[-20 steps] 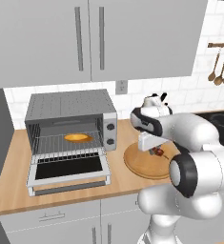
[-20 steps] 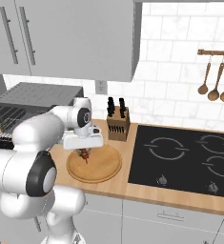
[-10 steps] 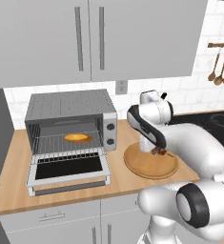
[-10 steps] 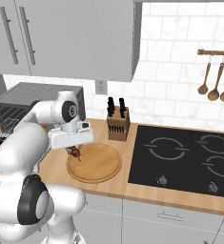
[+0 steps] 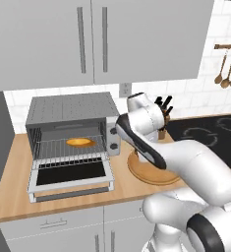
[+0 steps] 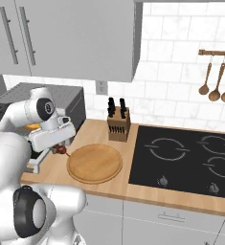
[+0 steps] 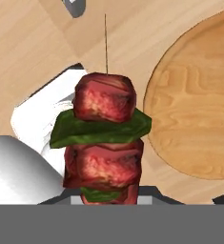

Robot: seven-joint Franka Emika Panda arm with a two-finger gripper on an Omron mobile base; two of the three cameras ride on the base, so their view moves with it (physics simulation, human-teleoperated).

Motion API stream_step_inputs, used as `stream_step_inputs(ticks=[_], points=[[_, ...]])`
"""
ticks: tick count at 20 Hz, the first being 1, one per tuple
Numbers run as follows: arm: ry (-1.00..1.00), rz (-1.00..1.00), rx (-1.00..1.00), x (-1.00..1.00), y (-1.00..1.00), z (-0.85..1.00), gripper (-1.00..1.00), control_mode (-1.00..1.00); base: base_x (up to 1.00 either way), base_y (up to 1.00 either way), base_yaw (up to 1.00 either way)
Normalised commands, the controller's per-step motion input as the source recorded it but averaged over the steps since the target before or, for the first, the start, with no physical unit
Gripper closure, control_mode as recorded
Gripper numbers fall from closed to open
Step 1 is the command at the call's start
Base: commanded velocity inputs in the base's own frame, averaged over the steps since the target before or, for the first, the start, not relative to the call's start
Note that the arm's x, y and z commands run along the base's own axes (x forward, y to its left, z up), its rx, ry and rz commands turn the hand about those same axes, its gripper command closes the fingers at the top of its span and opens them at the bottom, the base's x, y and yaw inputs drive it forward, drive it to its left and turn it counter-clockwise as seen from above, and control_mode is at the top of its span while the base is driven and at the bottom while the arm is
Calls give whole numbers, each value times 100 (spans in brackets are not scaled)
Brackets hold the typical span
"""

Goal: Pick up the kebab skewer and baguette bread, and place them inside the toaster oven. Close the toaster oven door and start by setting the timer.

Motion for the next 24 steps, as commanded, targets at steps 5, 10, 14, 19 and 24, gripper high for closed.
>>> stream_step_inputs(ticks=[5,10,14,19,24], points=[[-3,20,-5,-15,71,34,100,-100,0,0,0],[-17,23,-2,-6,63,24,100,-100,0,0,0],[-15,26,0,-2,41,15,100,-100,0,0,0],[-14,18,0,15,47,2,100,-100,0,0,0],[-6,16,0,28,50,0,100,-100,0,0,0]])
